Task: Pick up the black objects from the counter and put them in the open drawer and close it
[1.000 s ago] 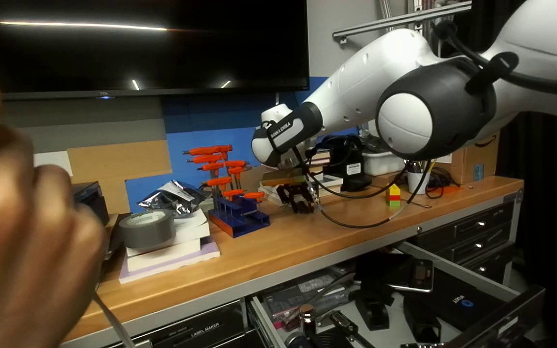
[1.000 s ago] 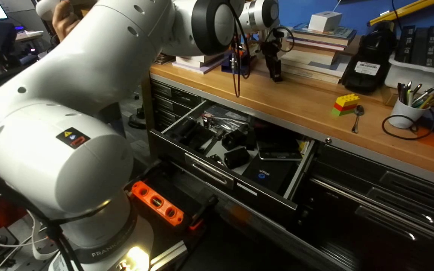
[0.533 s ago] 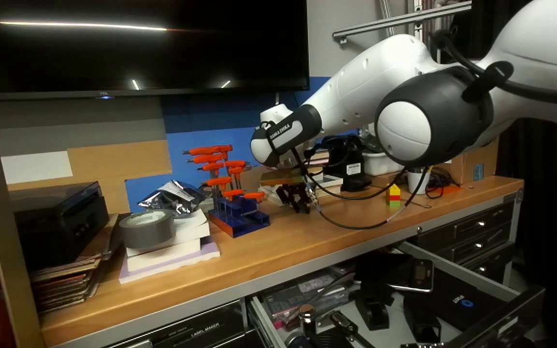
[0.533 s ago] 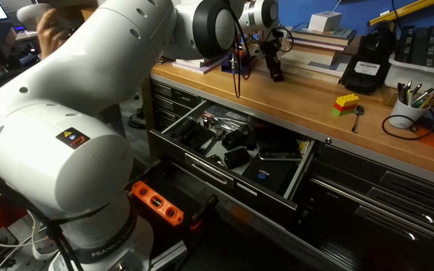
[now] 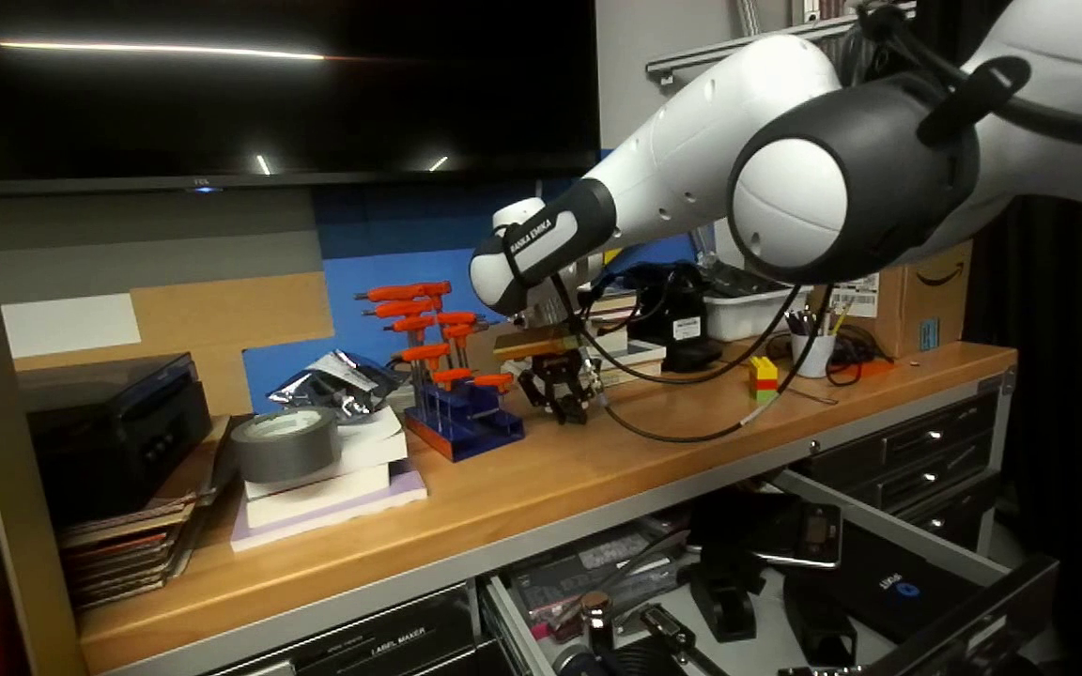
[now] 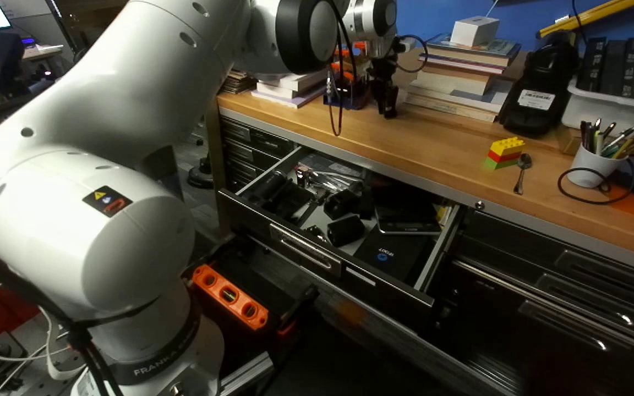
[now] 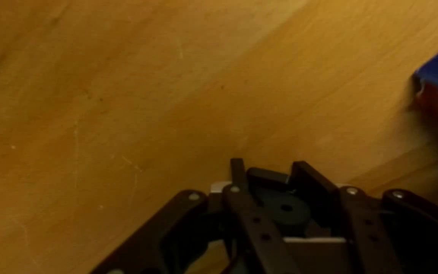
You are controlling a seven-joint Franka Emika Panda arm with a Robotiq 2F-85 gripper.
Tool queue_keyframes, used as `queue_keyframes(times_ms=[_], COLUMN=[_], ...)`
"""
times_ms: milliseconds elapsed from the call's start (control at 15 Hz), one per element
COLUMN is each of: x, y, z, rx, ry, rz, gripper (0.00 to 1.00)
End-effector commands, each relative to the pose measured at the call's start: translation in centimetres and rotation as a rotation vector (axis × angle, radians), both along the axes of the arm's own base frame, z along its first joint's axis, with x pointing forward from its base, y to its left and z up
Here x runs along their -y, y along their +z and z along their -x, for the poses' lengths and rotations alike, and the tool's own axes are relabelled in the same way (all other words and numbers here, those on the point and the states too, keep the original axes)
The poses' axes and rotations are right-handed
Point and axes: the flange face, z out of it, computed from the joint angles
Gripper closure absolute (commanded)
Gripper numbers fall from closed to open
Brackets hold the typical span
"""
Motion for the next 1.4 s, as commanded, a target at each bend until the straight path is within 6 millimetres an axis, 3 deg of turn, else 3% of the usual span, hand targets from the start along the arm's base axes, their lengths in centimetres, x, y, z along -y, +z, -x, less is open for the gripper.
queue_keyframes(times_ms=[0, 200, 600, 1000, 1333], x=[-2.5, -2.9, -1.6, 2.0, 5.6], y=[-0.4, 0.3, 1.2, 1.2, 0.5], z=[3.6, 5.7, 10.6, 17.1, 24.2], rx=[-0.109, -0.148, -0.235, -0.343, -0.435], ry=[0.068, 0.078, 0.062, 0.039, -0.005], rz=[-0.042, -0.074, -0.130, -0.261, -0.330], gripper=[0.77, 0.77, 0.77, 0.77, 0.77])
